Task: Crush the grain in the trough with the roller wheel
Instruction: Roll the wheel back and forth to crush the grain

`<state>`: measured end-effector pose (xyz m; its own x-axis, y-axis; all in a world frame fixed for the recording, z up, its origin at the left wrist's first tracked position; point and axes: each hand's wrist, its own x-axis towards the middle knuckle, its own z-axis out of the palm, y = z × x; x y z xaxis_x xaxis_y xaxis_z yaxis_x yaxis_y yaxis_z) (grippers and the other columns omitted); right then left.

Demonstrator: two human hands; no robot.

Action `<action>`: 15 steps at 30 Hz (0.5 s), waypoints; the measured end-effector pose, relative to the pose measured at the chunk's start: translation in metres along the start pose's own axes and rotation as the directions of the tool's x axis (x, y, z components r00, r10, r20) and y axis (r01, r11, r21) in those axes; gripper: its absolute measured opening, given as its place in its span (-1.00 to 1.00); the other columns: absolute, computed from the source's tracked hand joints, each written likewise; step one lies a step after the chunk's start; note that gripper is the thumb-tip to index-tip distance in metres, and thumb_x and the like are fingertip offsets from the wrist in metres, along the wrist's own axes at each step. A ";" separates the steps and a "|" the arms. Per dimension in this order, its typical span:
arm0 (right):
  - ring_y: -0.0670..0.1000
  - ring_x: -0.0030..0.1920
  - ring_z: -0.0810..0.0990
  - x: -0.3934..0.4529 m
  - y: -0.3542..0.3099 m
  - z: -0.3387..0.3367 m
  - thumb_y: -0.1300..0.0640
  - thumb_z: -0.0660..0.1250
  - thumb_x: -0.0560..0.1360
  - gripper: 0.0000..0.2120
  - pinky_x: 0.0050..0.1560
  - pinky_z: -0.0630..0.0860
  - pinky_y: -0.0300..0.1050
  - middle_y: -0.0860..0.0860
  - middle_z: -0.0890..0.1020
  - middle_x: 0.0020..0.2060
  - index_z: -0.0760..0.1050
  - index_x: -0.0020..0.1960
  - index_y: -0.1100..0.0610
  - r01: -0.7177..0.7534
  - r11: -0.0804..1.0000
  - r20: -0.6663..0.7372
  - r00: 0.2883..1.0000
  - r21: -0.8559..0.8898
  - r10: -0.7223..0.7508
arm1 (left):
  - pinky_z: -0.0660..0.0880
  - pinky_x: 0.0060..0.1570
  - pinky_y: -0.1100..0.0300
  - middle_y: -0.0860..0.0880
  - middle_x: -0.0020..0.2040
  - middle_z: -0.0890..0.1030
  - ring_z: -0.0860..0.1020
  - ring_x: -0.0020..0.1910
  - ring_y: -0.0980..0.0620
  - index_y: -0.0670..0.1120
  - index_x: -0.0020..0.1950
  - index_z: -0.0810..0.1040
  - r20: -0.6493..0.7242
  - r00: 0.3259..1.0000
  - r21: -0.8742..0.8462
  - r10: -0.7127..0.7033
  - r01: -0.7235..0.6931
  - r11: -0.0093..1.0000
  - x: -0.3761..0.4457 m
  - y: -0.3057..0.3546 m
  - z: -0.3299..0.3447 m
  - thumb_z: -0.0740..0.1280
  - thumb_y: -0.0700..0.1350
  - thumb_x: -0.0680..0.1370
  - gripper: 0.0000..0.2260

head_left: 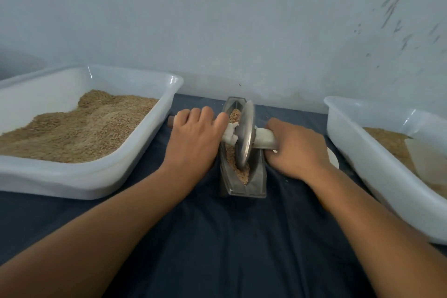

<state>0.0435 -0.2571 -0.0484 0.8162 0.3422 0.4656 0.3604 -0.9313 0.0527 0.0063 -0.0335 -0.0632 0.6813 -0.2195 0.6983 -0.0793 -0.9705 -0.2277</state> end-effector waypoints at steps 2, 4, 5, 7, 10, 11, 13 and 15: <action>-0.01 -0.38 0.40 -0.008 -0.003 0.000 -0.10 0.27 0.40 -0.81 -0.41 0.25 -0.14 -0.14 0.47 -0.33 0.28 -0.10 -0.09 -0.020 1.000 -0.032 0.999 0.023 0.021 | 0.36 0.01 -0.01 -0.05 -0.13 0.37 0.36 -0.17 -0.10 -0.06 0.05 0.37 -0.005 1.000 0.008 0.005 -0.005 1.000 -0.001 0.002 -0.005 0.06 -0.32 0.47 -0.75; 0.06 -0.32 0.47 -0.014 -0.005 0.001 -0.08 0.26 0.41 -0.82 -0.35 0.45 -0.03 -0.12 0.49 -0.28 0.27 -0.09 -0.09 -0.051 0.997 -0.051 0.997 0.057 0.054 | 0.35 0.00 -0.01 -0.06 -0.14 0.35 0.33 -0.19 -0.09 -0.07 0.03 0.35 -0.027 1.000 0.030 0.012 -0.011 0.999 -0.003 0.005 -0.010 0.01 -0.33 0.47 -0.74; 0.08 -0.30 0.49 -0.017 -0.005 0.001 -0.07 0.27 0.41 -0.81 -0.33 0.49 0.02 -0.12 0.50 -0.27 0.27 -0.09 -0.09 -0.054 0.996 -0.066 0.996 0.064 0.059 | 0.34 0.00 -0.01 -0.06 -0.14 0.34 0.31 -0.19 -0.09 -0.07 0.03 0.35 -0.039 0.999 0.040 0.012 -0.011 0.999 -0.004 0.005 -0.011 0.02 -0.32 0.48 -0.76; 0.07 -0.29 0.48 -0.020 -0.006 0.001 -0.04 0.30 0.41 -0.79 -0.36 0.46 0.00 -0.13 0.48 -0.27 0.26 -0.10 -0.11 -0.028 0.997 -0.103 0.994 0.068 0.035 | 0.32 -0.01 -0.02 -0.07 -0.14 0.35 0.31 -0.19 -0.10 -0.08 0.04 0.35 -0.054 0.999 0.050 0.006 -0.003 0.999 -0.010 0.007 -0.011 0.11 -0.30 0.48 -0.79; 0.06 -0.32 0.46 -0.020 -0.007 0.001 -0.01 0.34 0.39 -0.78 -0.40 0.31 -0.08 -0.12 0.49 -0.29 0.29 -0.11 -0.09 0.015 0.999 -0.150 0.989 0.034 -0.009 | 0.31 -0.01 -0.02 -0.08 -0.13 0.36 0.32 -0.18 -0.10 -0.08 0.06 0.36 -0.062 0.998 0.069 -0.005 0.009 0.998 -0.014 0.006 -0.009 0.18 -0.27 0.45 -0.78; 0.07 -0.32 0.47 -0.018 -0.006 0.002 -0.02 0.34 0.39 -0.78 -0.40 0.33 -0.08 -0.12 0.49 -0.29 0.29 -0.11 -0.08 0.004 1.000 -0.137 0.991 0.028 0.000 | 0.32 -0.01 -0.02 -0.08 -0.12 0.37 0.33 -0.17 -0.11 -0.08 0.06 0.36 -0.059 0.998 0.069 0.002 0.003 0.998 -0.013 0.005 -0.008 0.18 -0.27 0.45 -0.78; 0.06 -0.32 0.48 -0.012 -0.004 0.003 -0.07 0.31 0.41 -0.79 -0.37 0.41 -0.05 -0.13 0.49 -0.30 0.28 -0.10 -0.09 -0.043 0.999 -0.071 0.996 0.030 0.045 | 0.34 0.00 -0.01 -0.07 -0.12 0.37 0.35 -0.16 -0.11 -0.07 0.07 0.37 -0.043 0.999 0.057 0.027 -0.025 0.998 -0.009 0.004 -0.006 0.15 -0.27 0.46 -0.78; 0.05 -0.32 0.48 -0.004 -0.001 0.006 -0.11 0.29 0.41 -0.80 -0.36 0.39 -0.07 -0.14 0.48 -0.33 0.31 -0.07 -0.10 -0.065 0.998 -0.003 0.998 0.013 0.065 | 0.35 0.00 -0.01 -0.06 -0.12 0.38 0.37 -0.16 -0.10 -0.05 0.07 0.38 -0.031 0.999 0.048 0.038 -0.036 0.998 -0.002 0.002 -0.001 0.13 -0.28 0.46 -0.76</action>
<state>0.0426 -0.2573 -0.0557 0.8368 0.2803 0.4703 0.3124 -0.9499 0.0104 0.0037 -0.0350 -0.0645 0.6547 -0.2591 0.7101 -0.0689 -0.9560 -0.2852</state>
